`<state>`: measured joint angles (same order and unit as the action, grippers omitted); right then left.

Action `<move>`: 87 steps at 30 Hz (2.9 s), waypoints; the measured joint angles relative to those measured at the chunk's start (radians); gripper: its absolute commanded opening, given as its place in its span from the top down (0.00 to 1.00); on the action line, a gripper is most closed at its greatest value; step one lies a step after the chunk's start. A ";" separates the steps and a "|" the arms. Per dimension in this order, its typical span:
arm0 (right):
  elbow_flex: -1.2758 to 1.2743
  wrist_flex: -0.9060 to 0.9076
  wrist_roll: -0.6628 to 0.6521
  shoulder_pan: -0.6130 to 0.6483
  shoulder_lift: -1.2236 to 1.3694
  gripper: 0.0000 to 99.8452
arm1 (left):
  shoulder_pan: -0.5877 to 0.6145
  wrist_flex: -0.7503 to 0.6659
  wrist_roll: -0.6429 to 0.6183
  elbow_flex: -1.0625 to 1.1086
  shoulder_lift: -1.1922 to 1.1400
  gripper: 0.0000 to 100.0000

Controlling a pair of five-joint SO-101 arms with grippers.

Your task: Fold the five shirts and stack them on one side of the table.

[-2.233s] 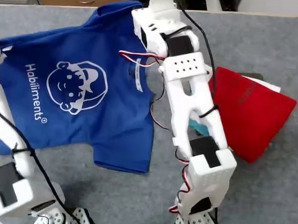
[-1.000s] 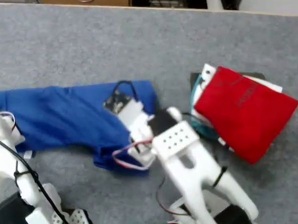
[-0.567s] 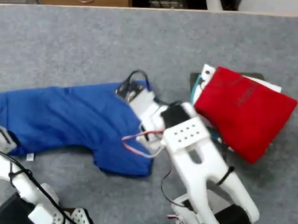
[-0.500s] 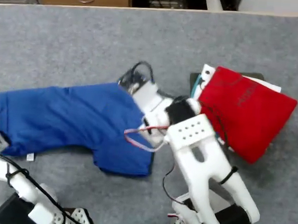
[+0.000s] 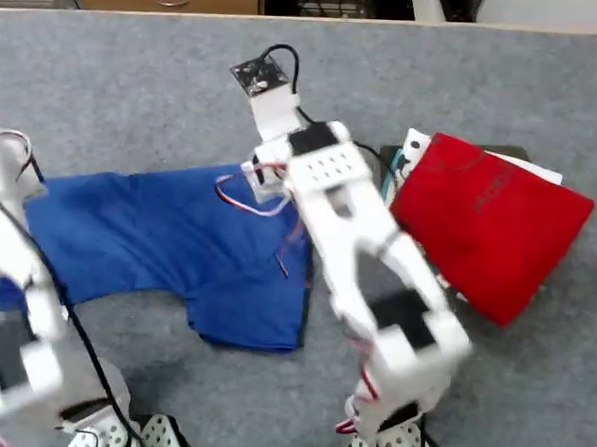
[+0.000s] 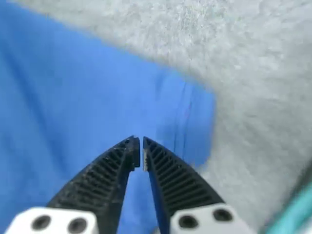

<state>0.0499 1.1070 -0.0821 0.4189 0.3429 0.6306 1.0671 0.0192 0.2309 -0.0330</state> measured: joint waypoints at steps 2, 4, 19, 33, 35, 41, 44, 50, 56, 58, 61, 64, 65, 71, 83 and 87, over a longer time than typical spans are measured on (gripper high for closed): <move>0.097 0.000 0.009 -0.046 0.138 0.99 | 0.028 0.038 -0.002 -0.071 -0.164 0.97; 0.195 0.018 0.012 -0.104 0.258 0.99 | 0.069 0.077 -0.011 -0.175 -0.315 0.97; 0.914 0.623 -0.143 -0.106 0.437 0.99 | 0.147 0.377 -0.025 -0.555 -0.445 0.97; 0.046 0.543 -0.411 0.249 -0.364 0.80 | 0.285 0.066 0.023 0.180 0.192 0.97; -0.164 0.468 -0.420 0.301 -0.454 0.80 | 0.293 0.041 0.049 0.236 0.239 0.97; -0.675 0.193 -0.419 0.457 -0.545 0.78 | 0.295 0.025 0.064 0.258 0.267 0.97; -0.758 0.048 -0.387 0.480 -0.503 0.78 | 0.295 0.023 0.064 0.265 0.267 0.97; -0.701 -0.080 -0.377 0.488 -0.245 0.79 | 0.298 0.023 0.064 0.265 0.267 0.97; -0.546 0.017 -0.420 0.486 -0.107 0.97 | 0.307 0.023 0.068 0.270 0.267 0.97; -0.529 0.018 -0.425 0.476 -0.106 0.97 | 0.307 0.023 0.069 0.270 0.269 0.97; -0.512 0.017 -0.433 0.434 -0.104 0.99 | 0.307 0.023 0.069 0.270 0.275 0.97; -0.474 0.063 -0.437 0.391 -0.098 0.99 | 0.307 0.023 0.069 0.270 0.275 0.97; -0.445 0.100 -0.437 0.384 -0.083 0.99 | 0.307 0.023 0.069 0.270 0.275 0.97; -0.153 0.420 -0.442 0.351 -0.068 0.99 | 0.305 0.025 0.069 0.273 0.275 0.97; 0.592 0.592 -0.577 0.235 0.368 0.99 | 0.308 0.037 0.069 0.273 0.276 0.97; 0.838 0.589 -0.615 0.213 0.572 0.98 | 0.311 0.051 0.069 0.273 0.276 0.97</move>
<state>0.8876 1.6962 -0.6974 0.6322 0.9152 0.9421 1.1178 0.0882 0.5040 0.2432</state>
